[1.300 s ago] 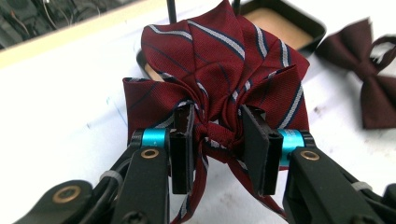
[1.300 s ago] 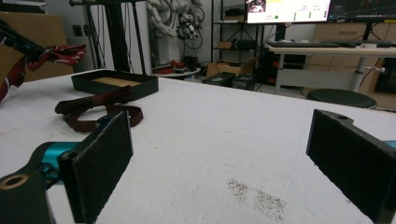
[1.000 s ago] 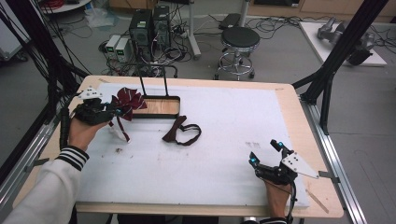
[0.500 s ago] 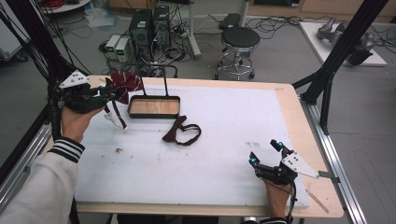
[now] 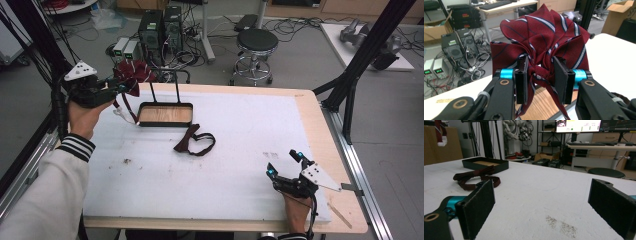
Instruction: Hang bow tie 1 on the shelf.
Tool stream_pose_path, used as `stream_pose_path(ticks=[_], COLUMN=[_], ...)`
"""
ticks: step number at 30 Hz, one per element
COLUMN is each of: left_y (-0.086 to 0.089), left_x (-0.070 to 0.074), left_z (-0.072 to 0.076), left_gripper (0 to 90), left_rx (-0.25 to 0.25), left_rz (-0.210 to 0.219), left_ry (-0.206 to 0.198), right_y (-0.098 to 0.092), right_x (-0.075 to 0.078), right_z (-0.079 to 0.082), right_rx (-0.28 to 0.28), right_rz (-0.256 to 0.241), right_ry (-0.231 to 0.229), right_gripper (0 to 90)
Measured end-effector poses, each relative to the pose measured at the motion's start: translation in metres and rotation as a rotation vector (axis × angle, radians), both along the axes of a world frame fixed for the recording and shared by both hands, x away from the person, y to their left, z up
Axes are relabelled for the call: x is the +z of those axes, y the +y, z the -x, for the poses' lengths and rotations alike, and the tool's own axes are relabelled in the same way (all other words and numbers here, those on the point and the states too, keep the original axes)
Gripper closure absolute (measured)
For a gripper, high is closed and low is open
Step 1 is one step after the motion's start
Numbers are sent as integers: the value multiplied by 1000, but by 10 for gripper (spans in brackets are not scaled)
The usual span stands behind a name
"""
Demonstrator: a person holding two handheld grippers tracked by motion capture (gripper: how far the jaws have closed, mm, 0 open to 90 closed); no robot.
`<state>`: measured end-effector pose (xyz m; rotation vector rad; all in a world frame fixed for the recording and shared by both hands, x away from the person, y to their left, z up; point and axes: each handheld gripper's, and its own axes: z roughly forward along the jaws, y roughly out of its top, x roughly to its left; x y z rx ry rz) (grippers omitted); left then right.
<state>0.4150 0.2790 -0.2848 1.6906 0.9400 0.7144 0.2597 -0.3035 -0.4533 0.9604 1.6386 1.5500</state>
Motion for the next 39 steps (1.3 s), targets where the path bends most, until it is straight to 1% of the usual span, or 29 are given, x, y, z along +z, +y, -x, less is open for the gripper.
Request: stream_pose_path(ticks=[1, 5, 7, 11, 16, 21, 24, 31, 35, 39], left_y=[0, -2, -3, -4, -7, -10, -12, -14, -13, -11], left_x=[1, 4, 5, 8, 11, 15, 16, 17, 15, 12], left_z=[-3, -13, -19, -29, -41, -52, -59, -70, -75, -80], left_gripper=[659, 659, 659, 659, 659, 659, 659, 658, 658, 658], left_rx=[4, 21, 29, 40, 56, 68, 73, 88, 97, 110], left_rz=[-7, -9, -11, 2, -3, 2, -2, 14, 37, 33], left_ry=[-1, -6, -1, 3, 0, -10, -9, -14, -28, -30], right_y=[0, 0, 0, 0, 0, 0, 1, 1, 1, 1], right_x=[0, 0, 0, 0, 0, 0, 0, 0, 0, 0], right_z=[0, 0, 0, 0, 0, 0, 0, 0, 0, 0], right_rx=[0, 0, 1, 0, -1, -1, -1, 0, -1, 0], right_rz=[-1, -2, -2, -1, 0, 2, -2, 0, 6, 1], right_ry=[0, 1, 0, 1, 2, 1, 10, 10, 7, 6], right_gripper=[63, 63, 63, 63, 63, 63, 63, 63, 63, 63])
